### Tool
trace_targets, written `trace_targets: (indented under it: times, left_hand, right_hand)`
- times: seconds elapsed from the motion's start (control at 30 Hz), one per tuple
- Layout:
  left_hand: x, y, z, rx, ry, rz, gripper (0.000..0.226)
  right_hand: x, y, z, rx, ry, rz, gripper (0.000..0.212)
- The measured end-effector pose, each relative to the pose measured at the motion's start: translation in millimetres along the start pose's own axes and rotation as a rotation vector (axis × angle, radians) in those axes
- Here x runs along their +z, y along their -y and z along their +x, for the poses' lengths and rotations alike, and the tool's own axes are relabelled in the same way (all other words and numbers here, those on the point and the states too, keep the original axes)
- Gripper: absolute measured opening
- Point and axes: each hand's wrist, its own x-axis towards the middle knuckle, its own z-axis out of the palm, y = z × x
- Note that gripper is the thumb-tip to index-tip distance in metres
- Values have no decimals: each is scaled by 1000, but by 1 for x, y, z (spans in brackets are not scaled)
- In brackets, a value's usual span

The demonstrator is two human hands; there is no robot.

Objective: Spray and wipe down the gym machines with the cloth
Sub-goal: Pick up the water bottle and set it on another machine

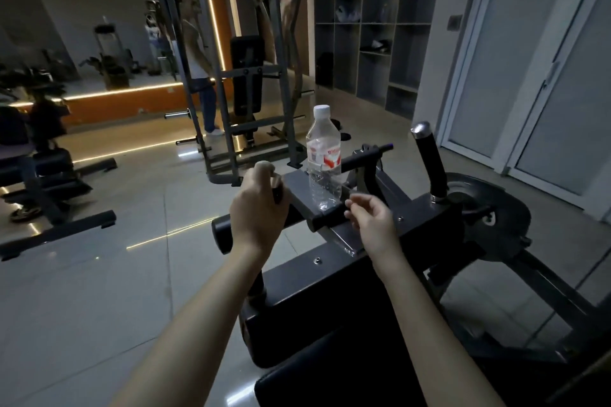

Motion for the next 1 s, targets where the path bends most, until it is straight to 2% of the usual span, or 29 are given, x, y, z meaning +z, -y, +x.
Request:
trace_targets:
  times: [0.07, 0.17, 0.23, 0.33, 0.4, 0.47, 0.6, 0.73, 0.87, 1.0]
  left_hand:
    - [3, 2, 0, -2, -12, -6, 23]
    - [5, 1, 0, 14, -31, -13, 28]
    - [5, 2, 0, 10, -25, -33, 26]
    - [3, 3, 0, 16, -15, -70, 21]
    - [4, 5, 0, 23, -26, -89, 23]
    - [5, 5, 0, 16, -30, -111, 30]
    - [2, 6, -1, 13, -46, -110, 30]
    - [3, 7, -1, -2, -57, -106, 29]
    - [4, 5, -2, 6, -53, -88, 35]
    - [1, 6, 0, -16, -34, -81, 33]
  right_hand:
    - [11, 6, 25, -27, -9, -124, 18]
    - [27, 19, 62, -88, -20, -312, 65]
    - [40, 24, 85, -100, -17, -403, 89]
    - [59, 21, 117, -65, -7, -431, 114]
    - [70, 14, 131, -42, -13, -421, 121]
    - [76, 5, 137, -35, -27, -431, 116]
    - [82, -9, 139, -13, -49, -316, 79]
    - [77, -6, 135, -63, -71, -270, 71]
    - [62, 10, 115, -119, -86, -123, 46]
    - [42, 17, 85, -145, -98, -8, 43]
